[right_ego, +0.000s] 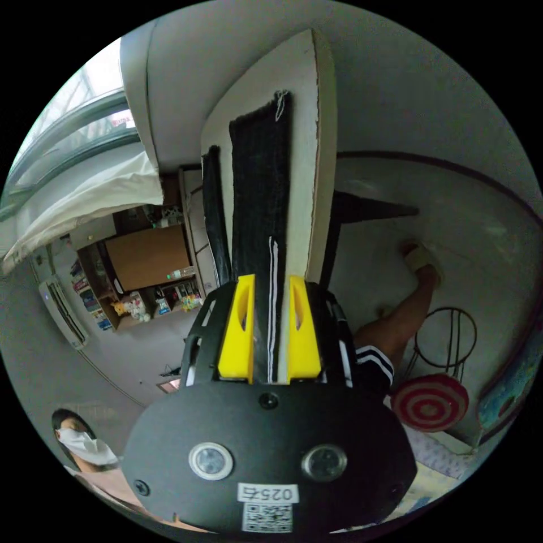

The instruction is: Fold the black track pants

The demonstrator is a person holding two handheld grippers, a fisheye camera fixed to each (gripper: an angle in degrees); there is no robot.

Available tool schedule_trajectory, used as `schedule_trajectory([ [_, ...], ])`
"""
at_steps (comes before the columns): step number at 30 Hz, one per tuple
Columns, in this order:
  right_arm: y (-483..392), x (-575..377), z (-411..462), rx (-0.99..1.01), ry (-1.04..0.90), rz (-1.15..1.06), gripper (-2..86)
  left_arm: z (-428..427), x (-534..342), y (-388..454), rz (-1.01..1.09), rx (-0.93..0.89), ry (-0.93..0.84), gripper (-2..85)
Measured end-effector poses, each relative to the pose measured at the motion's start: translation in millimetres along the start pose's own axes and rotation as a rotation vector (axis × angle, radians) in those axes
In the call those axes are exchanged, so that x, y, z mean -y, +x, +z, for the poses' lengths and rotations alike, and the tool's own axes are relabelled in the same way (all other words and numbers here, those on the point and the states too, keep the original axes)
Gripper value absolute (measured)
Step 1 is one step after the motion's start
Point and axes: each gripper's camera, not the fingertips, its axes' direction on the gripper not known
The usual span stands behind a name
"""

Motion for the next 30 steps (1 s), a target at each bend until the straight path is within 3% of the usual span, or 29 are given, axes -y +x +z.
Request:
schedule_trajectory([
  [7, 1.7, 20.5, -20.5, 0.012, 0.086, 0.036, 8.6, -31.2, -33.4, 2.1, -0.078, -0.087, 0.031, -1.1],
  [11, -2.6, 30.0, -17.5, 0.024, 0.057, 0.026, 8.7, -51.8, -49.4, 17.3, -0.039, -0.036, 0.035, -1.4],
  [16, -12.0, 38.9, -20.2, -0.048, 0.159, 0.082, 7.6, -73.8, -64.4, 36.5, -0.013, 0.029, 0.013, -1.5],
  [30, -42.3, 32.0, -38.3, -0.128, 0.088, 0.045, -0.4, -127.9, -124.9, 32.3, -0.077, -0.031, 0.073, -1.6],
])
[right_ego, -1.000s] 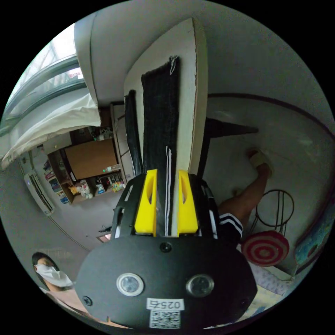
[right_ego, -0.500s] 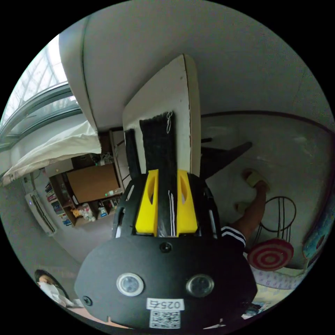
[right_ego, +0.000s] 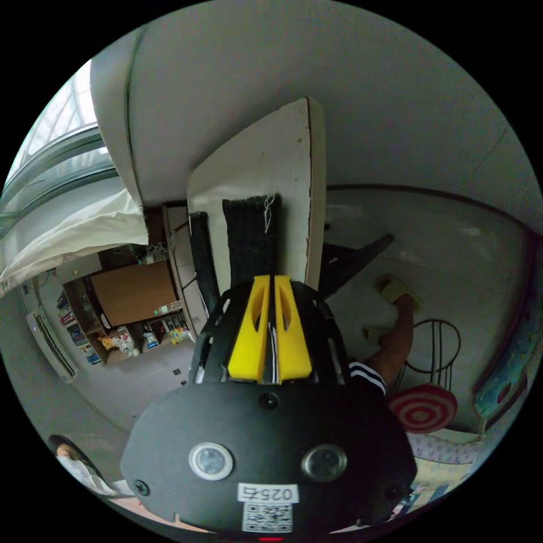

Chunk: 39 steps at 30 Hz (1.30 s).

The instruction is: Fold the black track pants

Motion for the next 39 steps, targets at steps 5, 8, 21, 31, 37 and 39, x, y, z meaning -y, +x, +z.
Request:
schedule_trajectory([
  [5, -18.2, -10.9, -33.1, 0.019, -0.030, -0.016, -0.6, -39.3, -28.1, -8.7, -0.021, -0.043, 0.035, -1.6],
  [8, -63.4, -9.0, -33.7, 0.033, -0.085, -0.111, -0.6, -53.0, -36.1, 17.9, 0.020, -0.034, 0.068, -1.6],
  [21, -287.6, 39.3, 97.8, -0.026, -0.225, -0.348, -0.6, 17.2, 0.7, 179.8, 0.057, -0.164, 0.030, -0.6],
  [31, -333.8, 50.5, 116.6, -0.107, -0.281, -0.338, -0.6, 66.5, 47.9, 186.0, -0.072, -0.161, -0.003, -0.7],
  [37, -335.5, 37.7, 65.4, -0.049, -0.247, -0.334, -0.6, 40.1, 37.0, 168.0, -0.074, -0.329, 0.012, -0.9],
  [39, -333.7, 34.5, 50.0, -0.029, -0.238, -0.326, -0.6, 39.1, 39.4, 156.1, -0.100, -0.384, 0.000, -0.9],
])
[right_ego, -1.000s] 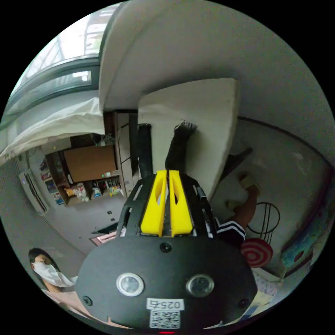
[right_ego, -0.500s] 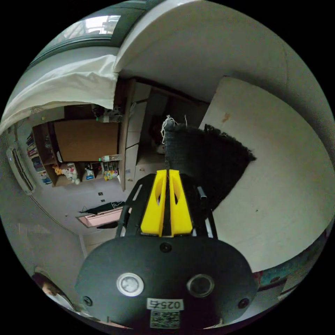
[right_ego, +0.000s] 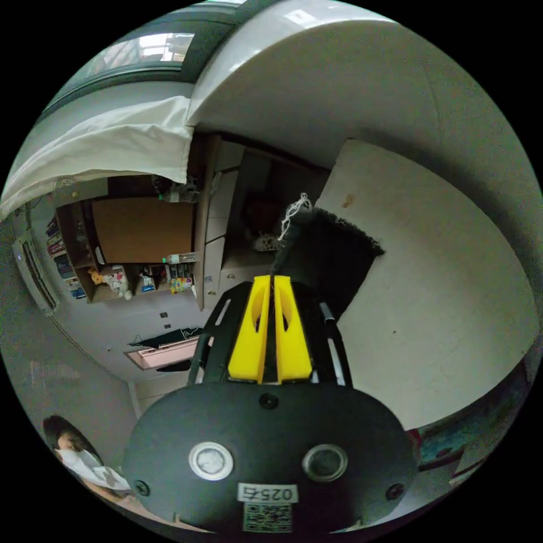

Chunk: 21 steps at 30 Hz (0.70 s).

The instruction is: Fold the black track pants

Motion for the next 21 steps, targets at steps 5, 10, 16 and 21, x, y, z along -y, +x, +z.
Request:
schedule_trajectory([
  [5, -5.2, 8.1, -3.6, 0.040, 0.002, 0.055, -0.6, 25.3, 19.5, -2.9, 0.016, 0.004, -0.028, -0.9],
  [10, -25.3, 39.7, 38.2, -0.108, -0.023, 0.007, -0.6, 97.8, 49.8, 7.2, 0.108, 0.216, -0.052, -0.7],
  [16, -11.0, 54.5, 52.4, -0.089, -0.038, 0.129, -0.6, 134.3, 82.3, -40.0, 0.000, 0.152, -0.018, -0.7],
  [21, -15.6, 65.7, 45.2, -0.147, -0.102, 0.072, -0.6, 144.0, 102.3, -82.7, -0.043, 0.002, -0.032, -1.0],
])
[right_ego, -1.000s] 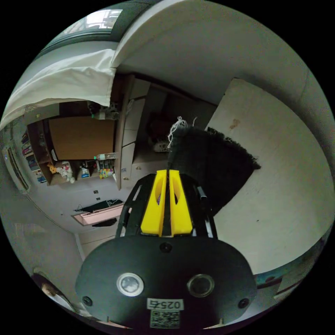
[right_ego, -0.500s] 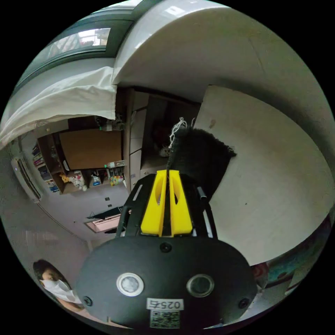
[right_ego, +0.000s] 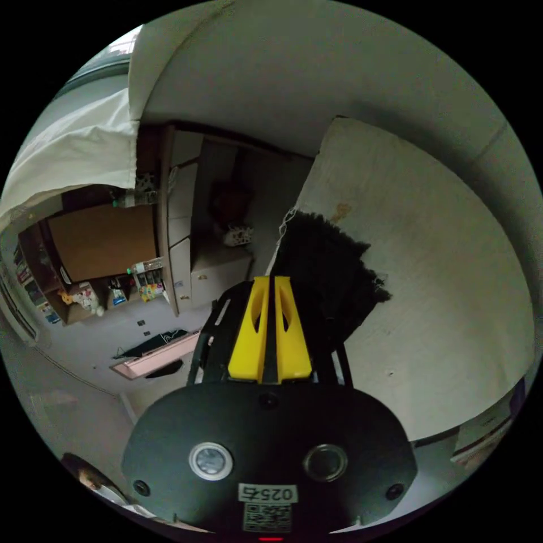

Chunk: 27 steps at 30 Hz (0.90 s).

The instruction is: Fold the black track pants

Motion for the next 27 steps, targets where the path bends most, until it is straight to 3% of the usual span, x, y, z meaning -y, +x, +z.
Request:
schedule_trajectory([
  [4, 1.9, 8.6, -2.2, 0.192, -0.070, -0.067, -0.2, 14.6, 9.8, -33.7, 0.002, -0.066, 0.020, -1.1],
  [6, 0.0, 5.7, -7.4, 0.193, -0.071, -0.132, 0.3, 18.9, 10.4, -46.1, 0.017, -0.078, 0.033, -0.9],
  [9, 6.0, -11.6, -23.8, 0.147, -0.021, -0.207, 2.4, 9.8, -4.3, -56.8, 0.173, -0.140, 0.100, 0.2],
  [11, 20.2, -26.6, -30.9, 0.121, -0.005, -0.194, 4.6, 12.5, -23.5, -58.7, 0.320, -0.075, 0.024, 2.1],
  [15, 66.9, -60.3, -30.1, -0.016, 0.056, -0.082, 12.2, 83.1, -116.8, -81.3, 0.652, 0.367, -0.374, 5.2],
  [17, 80.3, -67.5, -25.7, 0.012, 0.093, -0.056, 13.2, 133.4, -170.0, -100.3, 0.771, 0.489, -0.550, 5.4],
  [19, 83.1, -69.9, -18.8, 0.038, 0.153, -0.057, 12.0, 208.2, -241.7, -122.1, 1.018, 0.664, -0.733, 5.6],
  [25, 62.6, -64.0, 5.9, -0.181, 0.173, -0.126, 0.4, 367.3, -350.7, -200.0, 1.498, 0.961, -1.005, 7.1],
  [26, 63.1, -64.5, 5.8, -0.177, 0.175, -0.129, 0.2, 378.8, -356.2, -212.2, 1.550, 1.044, -1.009, 6.7],
  [27, 67.2, -64.4, 5.0, -0.164, 0.160, -0.120, -0.2, 387.3, -367.8, -223.3, 1.712, 1.118, -0.901, 5.3],
])
